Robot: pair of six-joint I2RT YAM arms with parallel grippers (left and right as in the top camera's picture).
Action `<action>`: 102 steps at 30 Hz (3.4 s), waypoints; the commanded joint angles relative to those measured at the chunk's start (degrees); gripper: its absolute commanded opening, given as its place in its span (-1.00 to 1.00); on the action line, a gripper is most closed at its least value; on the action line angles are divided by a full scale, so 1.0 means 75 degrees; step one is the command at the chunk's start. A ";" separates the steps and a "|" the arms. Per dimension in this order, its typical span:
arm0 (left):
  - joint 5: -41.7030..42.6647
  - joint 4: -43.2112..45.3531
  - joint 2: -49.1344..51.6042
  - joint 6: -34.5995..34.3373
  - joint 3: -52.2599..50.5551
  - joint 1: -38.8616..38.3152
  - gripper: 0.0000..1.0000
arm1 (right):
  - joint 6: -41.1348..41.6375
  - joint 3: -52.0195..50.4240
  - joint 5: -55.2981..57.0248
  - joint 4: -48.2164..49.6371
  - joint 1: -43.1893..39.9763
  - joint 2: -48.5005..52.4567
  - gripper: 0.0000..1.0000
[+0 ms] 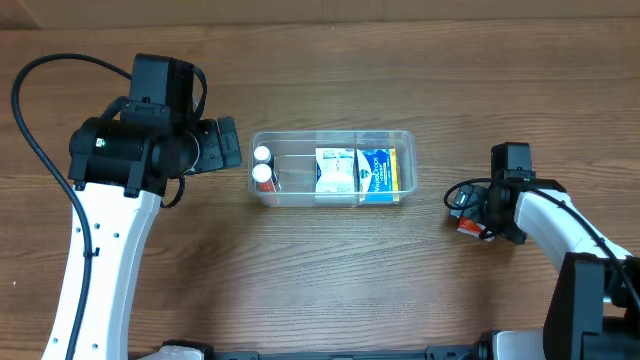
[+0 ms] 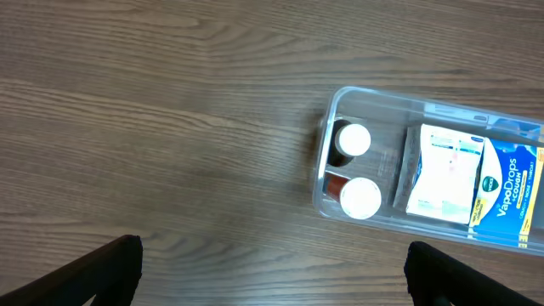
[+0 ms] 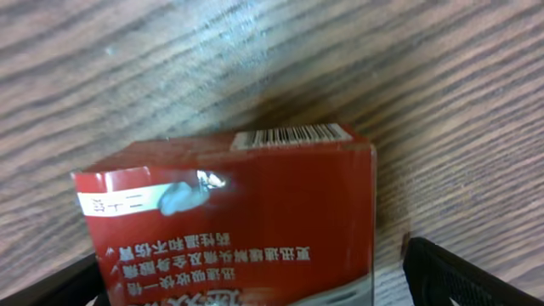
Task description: Pack container
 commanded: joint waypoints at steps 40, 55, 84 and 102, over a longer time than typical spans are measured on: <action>0.0122 -0.0029 0.0029 0.0032 0.0073 0.0035 1.00 | -0.0087 0.4637 -0.1046 -0.2025 0.3861 0.1833 1.00; 0.0087 -0.0079 0.0035 0.0058 0.0073 0.0035 1.00 | 0.0379 0.4118 0.0332 -0.2742 0.1786 -0.0189 0.46; 0.0635 0.1448 -0.6875 0.0055 -0.6336 0.0807 1.00 | -0.0571 0.0498 -0.2273 -0.2669 0.0606 -0.8527 1.00; 0.0635 0.1247 -0.6875 0.0055 -0.6336 0.0807 1.00 | -0.0662 -0.3121 -0.1606 0.0734 0.1297 -1.1342 1.00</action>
